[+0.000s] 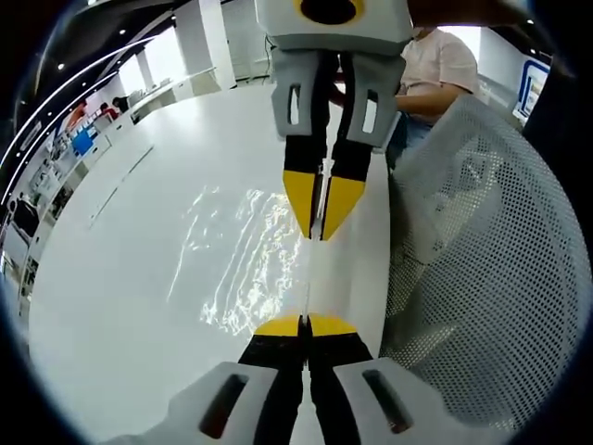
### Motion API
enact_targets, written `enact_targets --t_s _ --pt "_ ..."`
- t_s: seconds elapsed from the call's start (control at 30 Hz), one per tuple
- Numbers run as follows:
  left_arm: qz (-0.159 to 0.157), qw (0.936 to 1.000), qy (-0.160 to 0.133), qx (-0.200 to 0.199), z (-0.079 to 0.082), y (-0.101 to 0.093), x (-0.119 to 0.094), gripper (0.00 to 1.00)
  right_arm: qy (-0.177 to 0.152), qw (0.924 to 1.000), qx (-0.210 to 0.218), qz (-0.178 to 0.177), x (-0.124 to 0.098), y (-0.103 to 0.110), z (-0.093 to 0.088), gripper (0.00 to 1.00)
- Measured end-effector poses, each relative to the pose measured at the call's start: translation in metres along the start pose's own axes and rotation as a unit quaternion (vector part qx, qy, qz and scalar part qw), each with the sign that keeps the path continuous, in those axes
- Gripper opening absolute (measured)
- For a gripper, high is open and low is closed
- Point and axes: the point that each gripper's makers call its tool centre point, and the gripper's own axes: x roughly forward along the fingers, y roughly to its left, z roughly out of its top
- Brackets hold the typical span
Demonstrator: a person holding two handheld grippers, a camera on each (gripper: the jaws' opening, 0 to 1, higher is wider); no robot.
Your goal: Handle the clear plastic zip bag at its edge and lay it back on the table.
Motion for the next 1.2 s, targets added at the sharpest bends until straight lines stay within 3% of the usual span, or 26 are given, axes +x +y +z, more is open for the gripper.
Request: enact_targets --t_s 1.2 --pt "-0.001 0.9999 0.004 -0.01 -0.003 0.006 0.003 0.0 0.008 0.9997 0.016 -0.014 -0.018 -0.003 -0.023 0.0"
